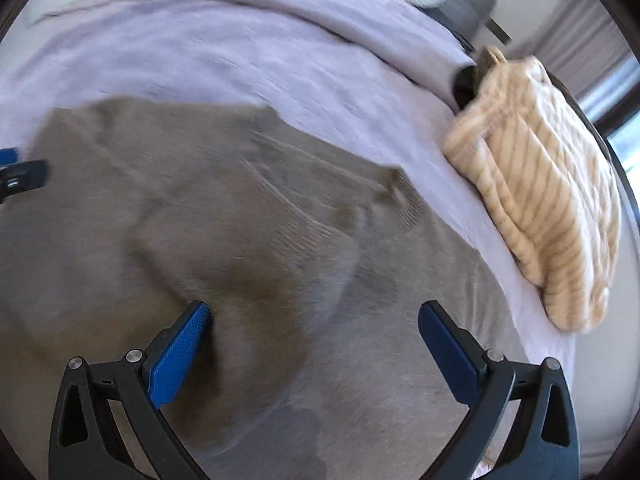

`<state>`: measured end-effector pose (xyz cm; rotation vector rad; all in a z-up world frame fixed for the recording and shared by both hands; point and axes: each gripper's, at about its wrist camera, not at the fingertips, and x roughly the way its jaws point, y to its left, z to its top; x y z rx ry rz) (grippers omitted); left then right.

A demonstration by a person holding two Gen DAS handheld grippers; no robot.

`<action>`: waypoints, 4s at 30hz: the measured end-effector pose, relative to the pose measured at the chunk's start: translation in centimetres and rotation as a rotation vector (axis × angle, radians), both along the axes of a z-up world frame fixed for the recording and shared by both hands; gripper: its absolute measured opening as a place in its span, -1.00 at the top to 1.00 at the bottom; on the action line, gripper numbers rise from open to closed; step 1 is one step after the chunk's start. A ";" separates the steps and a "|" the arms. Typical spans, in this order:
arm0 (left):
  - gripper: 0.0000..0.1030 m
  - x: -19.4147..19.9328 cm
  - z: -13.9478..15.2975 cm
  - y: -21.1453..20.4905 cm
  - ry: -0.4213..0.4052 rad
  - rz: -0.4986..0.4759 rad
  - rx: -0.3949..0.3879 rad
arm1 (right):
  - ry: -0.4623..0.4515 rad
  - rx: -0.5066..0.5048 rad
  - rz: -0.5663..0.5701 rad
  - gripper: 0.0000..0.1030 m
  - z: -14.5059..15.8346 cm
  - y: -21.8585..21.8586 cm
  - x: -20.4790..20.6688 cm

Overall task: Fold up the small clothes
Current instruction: 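Grasp the sweater side edge with the left tool and fold it inward, then move the right tool to the other sleeve cuff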

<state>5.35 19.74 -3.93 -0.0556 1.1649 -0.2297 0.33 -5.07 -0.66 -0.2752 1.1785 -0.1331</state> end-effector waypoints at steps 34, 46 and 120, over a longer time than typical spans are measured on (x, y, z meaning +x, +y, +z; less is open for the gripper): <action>0.66 2.1 -0.3 -1.0 0.024 0.013 -0.189 | -0.140 0.527 -0.347 0.77 2.4 -11.3 0.2; 0.66 2.6 -0.7 -1.0 0.052 0.000 -0.185 | -0.222 1.166 -0.737 -0.64 -1.6 -20.8 -12.4; 0.69 -1.2 3.7 2.0 -0.028 -0.030 -0.066 | -0.092 0.720 -0.496 0.00 1.7 -18.9 -11.8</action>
